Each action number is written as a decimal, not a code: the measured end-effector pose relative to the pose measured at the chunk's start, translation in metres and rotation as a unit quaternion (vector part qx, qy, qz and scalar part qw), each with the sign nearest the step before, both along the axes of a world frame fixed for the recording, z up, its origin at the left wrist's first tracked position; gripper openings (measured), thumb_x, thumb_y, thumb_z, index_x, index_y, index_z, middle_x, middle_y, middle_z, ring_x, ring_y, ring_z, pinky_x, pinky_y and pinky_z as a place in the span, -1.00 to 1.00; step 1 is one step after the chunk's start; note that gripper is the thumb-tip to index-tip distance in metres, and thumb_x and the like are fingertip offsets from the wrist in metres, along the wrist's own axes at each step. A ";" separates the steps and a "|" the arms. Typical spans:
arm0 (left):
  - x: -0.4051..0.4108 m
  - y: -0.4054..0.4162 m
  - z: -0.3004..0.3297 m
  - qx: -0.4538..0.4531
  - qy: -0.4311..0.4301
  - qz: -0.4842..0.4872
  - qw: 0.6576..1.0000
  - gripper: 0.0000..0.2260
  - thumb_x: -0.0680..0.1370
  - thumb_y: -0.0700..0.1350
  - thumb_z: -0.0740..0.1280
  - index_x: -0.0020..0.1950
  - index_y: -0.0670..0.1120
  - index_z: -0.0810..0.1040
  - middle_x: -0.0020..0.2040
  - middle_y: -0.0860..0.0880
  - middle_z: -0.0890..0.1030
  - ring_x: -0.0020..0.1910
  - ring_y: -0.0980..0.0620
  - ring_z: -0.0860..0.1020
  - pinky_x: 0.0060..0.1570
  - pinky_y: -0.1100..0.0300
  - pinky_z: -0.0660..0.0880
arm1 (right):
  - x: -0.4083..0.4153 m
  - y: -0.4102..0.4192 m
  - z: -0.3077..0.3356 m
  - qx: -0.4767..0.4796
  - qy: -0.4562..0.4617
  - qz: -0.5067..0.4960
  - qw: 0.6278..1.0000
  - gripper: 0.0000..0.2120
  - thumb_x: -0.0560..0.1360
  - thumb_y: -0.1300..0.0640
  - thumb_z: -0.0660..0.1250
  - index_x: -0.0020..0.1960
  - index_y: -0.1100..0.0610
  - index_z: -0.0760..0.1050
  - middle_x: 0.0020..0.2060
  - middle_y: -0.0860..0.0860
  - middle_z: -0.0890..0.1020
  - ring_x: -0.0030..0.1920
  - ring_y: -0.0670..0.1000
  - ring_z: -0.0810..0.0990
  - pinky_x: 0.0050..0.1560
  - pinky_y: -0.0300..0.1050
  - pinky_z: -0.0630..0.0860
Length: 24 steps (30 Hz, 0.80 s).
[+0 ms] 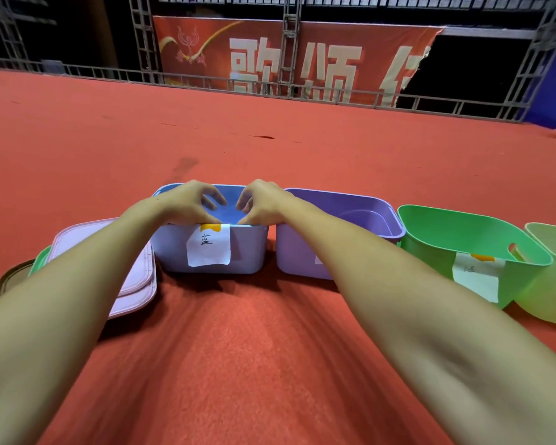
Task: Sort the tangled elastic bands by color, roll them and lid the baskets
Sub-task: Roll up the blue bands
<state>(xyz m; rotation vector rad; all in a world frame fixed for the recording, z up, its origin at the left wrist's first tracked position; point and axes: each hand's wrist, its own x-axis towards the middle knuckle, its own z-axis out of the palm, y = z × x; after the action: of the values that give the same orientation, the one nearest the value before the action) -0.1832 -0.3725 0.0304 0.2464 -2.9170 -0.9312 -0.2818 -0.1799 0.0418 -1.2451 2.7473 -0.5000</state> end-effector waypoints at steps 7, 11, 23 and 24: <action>0.023 0.020 0.018 0.024 0.065 0.000 0.998 -0.48 0.16 0.22 0.64 0.08 0.14 0.70 0.05 0.03 0.76 0.00 -0.04 0.76 0.10 -0.14 0.69 | 0.015 0.028 0.003 -0.133 0.012 -0.007 0.991 -0.76 0.39 0.05 0.53 0.05 -0.01 0.67 -0.04 -0.10 0.71 0.03 -0.02 0.69 0.08 0.09 0.67; 0.042 0.057 0.035 0.016 0.101 -0.022 0.994 -0.68 0.41 -0.09 0.68 0.08 0.10 0.69 0.03 0.00 0.76 -0.03 -0.03 0.76 0.06 -0.18 0.70 | 0.034 0.066 0.010 -0.163 0.015 -0.015 0.986 -0.79 0.36 -0.03 0.49 0.00 -0.10 0.65 -0.06 -0.15 0.70 -0.01 -0.04 0.67 0.07 0.09 0.66; 0.114 0.253 0.040 0.013 0.169 -0.125 0.978 -0.72 0.42 0.03 0.53 0.11 0.07 0.71 -0.01 0.13 0.76 -0.01 0.20 0.71 0.10 0.07 0.65 | 0.123 0.297 0.010 -0.235 0.036 -0.081 0.968 -0.89 0.45 0.02 0.52 -0.04 -0.01 0.69 -0.13 -0.15 0.74 -0.08 -0.14 0.70 0.09 0.03 0.65; 0.117 0.271 0.037 0.016 0.176 -0.135 0.975 -0.76 0.45 0.00 0.56 0.10 0.07 0.71 -0.01 0.13 0.76 -0.01 0.19 0.72 0.08 0.08 0.65 | 0.130 0.317 0.008 -0.238 0.041 -0.089 0.966 -0.89 0.44 0.02 0.53 -0.04 -0.02 0.69 -0.14 -0.15 0.74 -0.09 -0.14 0.70 0.09 0.03 0.64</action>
<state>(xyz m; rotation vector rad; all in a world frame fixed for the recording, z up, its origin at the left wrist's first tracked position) -0.0662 -0.1014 0.0675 -0.2935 -2.6436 -0.9419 -0.1516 0.1373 0.0494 -1.1143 2.9263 -1.2118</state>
